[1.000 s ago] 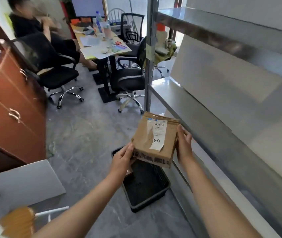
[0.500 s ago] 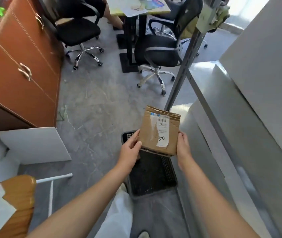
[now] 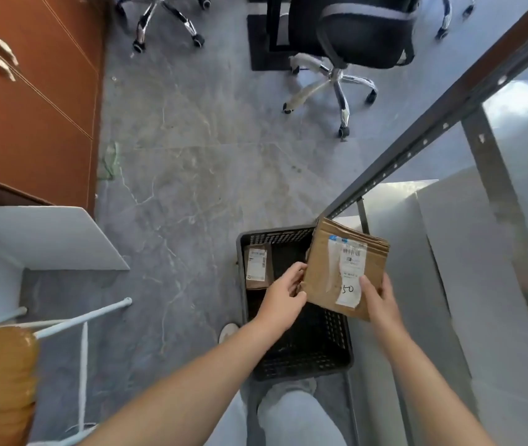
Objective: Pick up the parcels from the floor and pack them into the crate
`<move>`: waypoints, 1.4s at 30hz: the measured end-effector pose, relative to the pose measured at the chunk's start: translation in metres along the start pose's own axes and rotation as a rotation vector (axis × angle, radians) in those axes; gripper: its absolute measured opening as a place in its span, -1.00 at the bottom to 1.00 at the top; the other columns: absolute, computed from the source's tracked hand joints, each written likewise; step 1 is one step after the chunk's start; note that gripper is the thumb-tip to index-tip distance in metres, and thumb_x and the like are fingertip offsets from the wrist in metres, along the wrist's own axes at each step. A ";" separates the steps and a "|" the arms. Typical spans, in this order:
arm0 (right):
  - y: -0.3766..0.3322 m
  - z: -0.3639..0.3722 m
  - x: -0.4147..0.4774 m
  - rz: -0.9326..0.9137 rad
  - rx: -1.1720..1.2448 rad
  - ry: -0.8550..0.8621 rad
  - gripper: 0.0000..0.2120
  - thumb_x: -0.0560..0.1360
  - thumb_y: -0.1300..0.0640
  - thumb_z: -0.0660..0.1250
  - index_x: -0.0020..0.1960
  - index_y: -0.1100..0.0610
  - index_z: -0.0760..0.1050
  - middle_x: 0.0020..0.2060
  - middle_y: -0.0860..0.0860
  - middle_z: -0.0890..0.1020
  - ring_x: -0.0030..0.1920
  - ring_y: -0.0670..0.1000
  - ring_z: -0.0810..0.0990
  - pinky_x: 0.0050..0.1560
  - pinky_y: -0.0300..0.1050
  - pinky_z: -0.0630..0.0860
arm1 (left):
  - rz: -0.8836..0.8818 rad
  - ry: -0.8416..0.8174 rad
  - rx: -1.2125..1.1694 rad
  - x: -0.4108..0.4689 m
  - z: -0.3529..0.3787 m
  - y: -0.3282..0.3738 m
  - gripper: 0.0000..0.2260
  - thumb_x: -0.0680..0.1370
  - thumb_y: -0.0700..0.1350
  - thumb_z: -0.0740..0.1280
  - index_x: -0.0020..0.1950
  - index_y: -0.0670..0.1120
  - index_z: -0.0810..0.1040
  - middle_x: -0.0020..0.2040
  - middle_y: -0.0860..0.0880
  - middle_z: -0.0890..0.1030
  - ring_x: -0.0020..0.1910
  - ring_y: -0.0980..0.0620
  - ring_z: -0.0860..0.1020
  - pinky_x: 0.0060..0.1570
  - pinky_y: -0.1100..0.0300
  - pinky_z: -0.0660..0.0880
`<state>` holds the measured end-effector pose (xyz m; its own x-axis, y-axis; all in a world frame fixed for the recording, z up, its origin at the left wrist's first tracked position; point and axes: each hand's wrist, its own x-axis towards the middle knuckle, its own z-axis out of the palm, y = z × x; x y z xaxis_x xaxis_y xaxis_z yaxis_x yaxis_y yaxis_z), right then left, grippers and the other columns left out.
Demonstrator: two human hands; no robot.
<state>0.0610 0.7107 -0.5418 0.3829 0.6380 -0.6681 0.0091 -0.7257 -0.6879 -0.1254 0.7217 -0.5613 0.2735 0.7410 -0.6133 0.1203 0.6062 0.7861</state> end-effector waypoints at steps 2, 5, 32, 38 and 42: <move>0.019 0.007 0.027 0.001 -0.063 0.021 -0.47 0.62 0.01 0.22 0.53 -0.04 0.11 0.28 -0.07 0.46 0.22 0.00 0.50 0.11 -0.10 0.46 | -0.036 0.007 -0.018 0.025 0.001 -0.023 -0.49 0.54 -0.36 0.25 0.17 0.28 0.46 0.17 0.33 0.52 0.17 0.48 0.44 0.24 0.46 0.33; 0.055 0.021 0.074 0.039 -0.122 0.002 -0.42 0.60 0.08 0.27 0.48 0.01 0.01 0.26 -0.03 0.40 0.20 -0.02 0.44 0.15 -0.10 0.42 | -0.063 0.034 -0.043 0.072 0.002 -0.062 -0.51 0.52 -0.40 0.22 0.28 0.11 0.50 0.21 0.21 0.57 0.21 0.38 0.48 0.27 0.41 0.38; 0.266 0.154 0.377 -0.086 -0.427 -0.221 -0.32 0.59 0.12 0.28 0.58 -0.04 -0.01 0.45 0.01 0.19 0.39 -0.03 0.27 0.37 -0.07 0.25 | -0.299 0.190 0.091 0.313 -0.018 -0.321 -0.29 0.45 -0.44 0.21 0.56 -0.03 0.16 0.50 0.05 0.20 0.47 0.05 0.23 0.50 0.08 0.19; 0.289 0.163 0.395 -0.104 -0.562 -0.223 -0.18 0.50 0.29 0.34 0.59 0.00 -0.06 0.46 0.05 0.22 0.45 0.02 0.24 0.41 -0.03 0.24 | -0.299 0.197 0.277 0.320 -0.005 -0.330 -0.35 0.51 -0.33 0.21 0.58 -0.06 0.12 0.59 0.06 0.03 0.55 0.08 0.03 0.49 0.23 0.00; 0.297 0.161 0.404 -0.096 -0.654 -0.235 -0.14 0.51 0.25 0.34 0.60 -0.02 -0.12 0.49 0.05 0.25 0.45 0.06 0.31 0.41 0.01 0.32 | -0.321 0.132 0.421 0.324 0.006 -0.335 -0.33 0.56 -0.26 0.20 0.60 -0.07 -0.04 0.59 0.08 -0.17 0.56 0.05 0.00 0.34 0.33 0.06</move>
<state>0.0693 0.7943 -1.0620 0.1429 0.6925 -0.7072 0.6148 -0.6221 -0.4849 -0.0714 0.7570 -1.0224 0.0416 0.5837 -0.8109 0.5572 0.6601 0.5037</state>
